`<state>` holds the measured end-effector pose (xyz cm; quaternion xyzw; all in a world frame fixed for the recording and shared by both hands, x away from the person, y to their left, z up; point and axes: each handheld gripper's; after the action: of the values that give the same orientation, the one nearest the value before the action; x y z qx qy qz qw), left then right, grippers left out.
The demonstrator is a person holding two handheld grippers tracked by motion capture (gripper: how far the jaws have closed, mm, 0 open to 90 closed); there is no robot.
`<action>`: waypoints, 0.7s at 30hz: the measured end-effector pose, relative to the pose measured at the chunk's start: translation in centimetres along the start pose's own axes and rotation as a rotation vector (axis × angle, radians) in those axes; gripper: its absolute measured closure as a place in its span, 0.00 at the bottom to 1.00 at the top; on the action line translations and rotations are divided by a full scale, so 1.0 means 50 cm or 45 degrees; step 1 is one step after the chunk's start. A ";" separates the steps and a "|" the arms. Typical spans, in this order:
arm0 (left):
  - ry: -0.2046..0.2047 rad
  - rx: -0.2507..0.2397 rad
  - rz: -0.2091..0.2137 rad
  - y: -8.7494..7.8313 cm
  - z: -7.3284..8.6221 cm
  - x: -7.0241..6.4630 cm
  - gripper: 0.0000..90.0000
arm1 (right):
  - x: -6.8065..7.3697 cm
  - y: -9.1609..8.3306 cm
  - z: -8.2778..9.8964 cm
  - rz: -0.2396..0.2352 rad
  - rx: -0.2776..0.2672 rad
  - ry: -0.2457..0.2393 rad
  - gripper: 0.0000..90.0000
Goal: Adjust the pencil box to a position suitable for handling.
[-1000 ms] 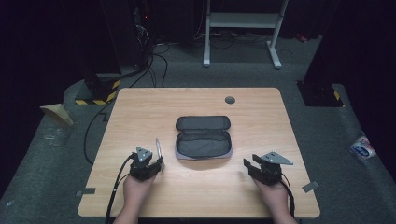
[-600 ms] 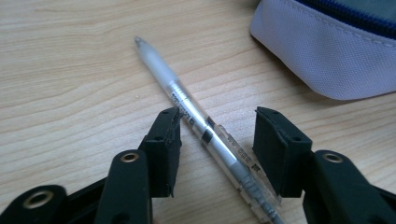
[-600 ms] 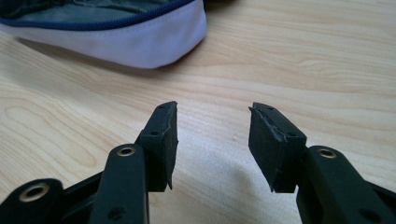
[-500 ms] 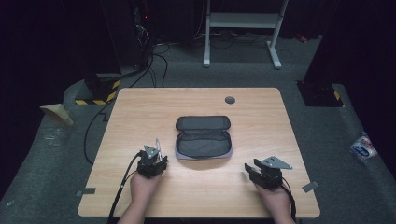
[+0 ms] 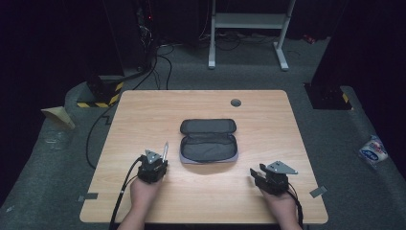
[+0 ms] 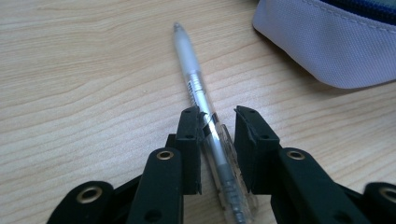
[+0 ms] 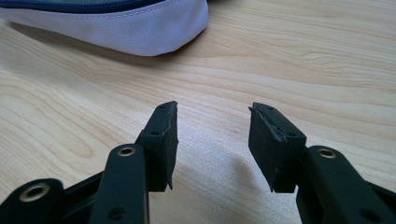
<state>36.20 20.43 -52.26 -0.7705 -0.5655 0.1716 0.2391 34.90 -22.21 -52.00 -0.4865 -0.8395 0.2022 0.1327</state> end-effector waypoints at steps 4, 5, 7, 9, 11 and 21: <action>0.007 -0.018 0.014 -0.006 0.008 0.003 0.82 | 0.001 0.001 0.000 0.006 0.003 0.001 0.58; 0.017 -0.020 0.017 -0.008 0.009 0.005 0.82 | 0.001 0.001 0.000 0.004 0.004 0.006 0.58; 0.025 -0.027 0.022 -0.010 0.012 0.006 0.83 | 0.005 0.002 0.000 0.008 0.012 0.004 0.58; 0.030 -0.023 0.027 -0.011 0.012 0.009 0.83 | 0.005 0.003 -0.001 0.006 0.018 -0.015 0.58; 0.039 -0.024 0.032 -0.013 0.013 0.011 0.83 | 0.005 0.004 -0.001 0.004 0.021 -0.013 0.58; 0.060 -0.012 0.067 -0.030 0.023 0.021 0.84 | 0.006 0.003 0.000 0.007 0.026 0.003 0.59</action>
<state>34.69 21.99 -52.35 -0.7901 -0.5399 0.1569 0.2444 34.89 -21.89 -52.06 -0.4878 -0.8359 0.2104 0.1381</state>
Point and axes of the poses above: each handheld gripper's, and its own axes: y roughly forward along the jaws, z roughly out of its underside, x roughly to its left, and after that the axes turned 8 degrees about -x, right-handed
